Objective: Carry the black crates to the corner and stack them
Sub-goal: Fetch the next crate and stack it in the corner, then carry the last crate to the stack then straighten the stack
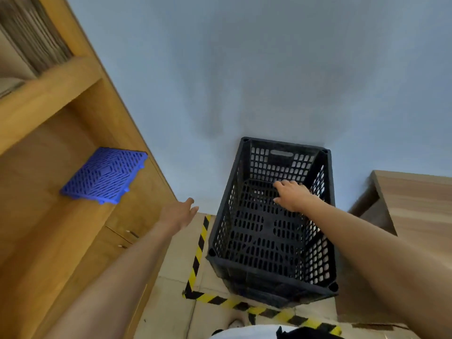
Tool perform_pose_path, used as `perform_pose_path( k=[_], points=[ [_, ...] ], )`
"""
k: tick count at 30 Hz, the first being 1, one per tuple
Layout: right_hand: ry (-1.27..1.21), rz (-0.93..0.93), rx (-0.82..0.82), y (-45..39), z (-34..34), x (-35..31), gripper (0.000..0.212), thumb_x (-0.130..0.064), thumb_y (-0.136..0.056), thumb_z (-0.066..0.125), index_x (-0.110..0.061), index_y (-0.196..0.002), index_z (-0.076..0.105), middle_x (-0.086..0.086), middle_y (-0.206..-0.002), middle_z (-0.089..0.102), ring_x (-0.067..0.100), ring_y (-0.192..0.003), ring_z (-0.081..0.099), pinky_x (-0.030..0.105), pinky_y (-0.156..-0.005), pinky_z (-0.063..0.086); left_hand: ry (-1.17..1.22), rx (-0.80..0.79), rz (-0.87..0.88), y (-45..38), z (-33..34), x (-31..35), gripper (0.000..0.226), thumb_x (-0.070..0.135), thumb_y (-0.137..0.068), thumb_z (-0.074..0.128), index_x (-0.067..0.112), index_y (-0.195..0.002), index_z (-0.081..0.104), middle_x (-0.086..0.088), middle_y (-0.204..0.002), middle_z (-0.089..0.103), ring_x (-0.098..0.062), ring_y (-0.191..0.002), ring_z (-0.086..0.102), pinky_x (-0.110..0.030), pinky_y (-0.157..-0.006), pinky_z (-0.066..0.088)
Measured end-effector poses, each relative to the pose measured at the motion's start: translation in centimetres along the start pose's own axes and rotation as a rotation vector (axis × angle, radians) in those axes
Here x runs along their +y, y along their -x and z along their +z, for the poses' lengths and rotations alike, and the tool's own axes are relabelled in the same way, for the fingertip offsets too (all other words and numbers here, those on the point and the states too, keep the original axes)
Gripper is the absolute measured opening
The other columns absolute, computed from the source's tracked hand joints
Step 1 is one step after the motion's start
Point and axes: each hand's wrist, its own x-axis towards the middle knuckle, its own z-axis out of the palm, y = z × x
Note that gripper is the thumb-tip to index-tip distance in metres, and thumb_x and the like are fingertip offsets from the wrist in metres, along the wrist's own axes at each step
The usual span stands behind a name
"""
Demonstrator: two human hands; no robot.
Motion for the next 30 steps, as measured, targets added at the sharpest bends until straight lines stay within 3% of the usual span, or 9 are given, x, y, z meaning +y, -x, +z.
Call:
perform_pose_path(
  k=[4,13,21,26,30],
  points=[
    [0.041,-0.17,0.005,-0.9,-0.8,-1.5,0.056,-0.038,-0.1,0.045,-0.016,-0.148,0.027,0.012,-0.146,0.038,0.034,-0.133,0.038,0.05,-0.102,0.041,0.033,0.004,-0.149,3.3,1.1,-0.1,0.049,0.049,-0.103,0.022,0.024,-0.14,0.041,-0.006,-0.129,0.061,-0.029,-0.111,0.061,-0.041,-0.089,0.05],
    [0.008,-0.433,-0.021,0.2,-0.1,-2.3,0.057,-0.035,-0.1,0.044,-0.016,-0.149,0.024,0.012,-0.143,0.043,0.035,-0.13,0.042,0.048,-0.094,0.044,0.06,0.02,-0.375,12.7,4.7,4.7,0.046,0.048,-0.103,0.023,0.02,-0.13,0.047,-0.008,-0.118,0.065,-0.028,-0.102,0.063,-0.039,-0.082,0.053],
    [-0.003,-0.793,0.083,4.7,1.0,-12.1,0.052,-0.036,-0.098,0.045,-0.02,-0.146,0.033,0.009,-0.139,0.047,0.031,-0.124,0.049,0.046,-0.092,0.05,0.101,-0.09,-0.633,23.0,7.7,4.7,0.049,0.046,-0.102,0.032,0.025,-0.147,0.034,-0.007,-0.137,0.054,-0.029,-0.117,0.058,-0.039,-0.082,0.051],
    [0.074,-1.053,0.011,9.4,3.3,-18.5,0.048,-0.041,-0.096,0.051,-0.023,-0.139,0.041,0.004,-0.139,0.05,0.027,-0.122,0.051,0.044,-0.093,0.049,0.218,-0.102,-0.811,31.1,10.8,4.2,0.049,0.039,-0.101,0.038,0.027,-0.148,0.032,-0.002,-0.145,0.046,-0.029,-0.126,0.051,-0.042,-0.09,0.051],
    [0.244,-1.189,-0.095,13.2,6.4,-23.3,0.046,-0.043,-0.095,0.053,-0.023,-0.136,0.046,0.001,-0.135,0.053,0.023,-0.114,0.055,0.038,-0.082,0.049,0.324,-0.12,-0.971,38.7,13.5,4.8,0.049,0.04,-0.101,0.04,0.027,-0.147,0.032,-0.003,-0.144,0.044,-0.029,-0.128,0.048,-0.043,-0.089,0.048]
  ],
)
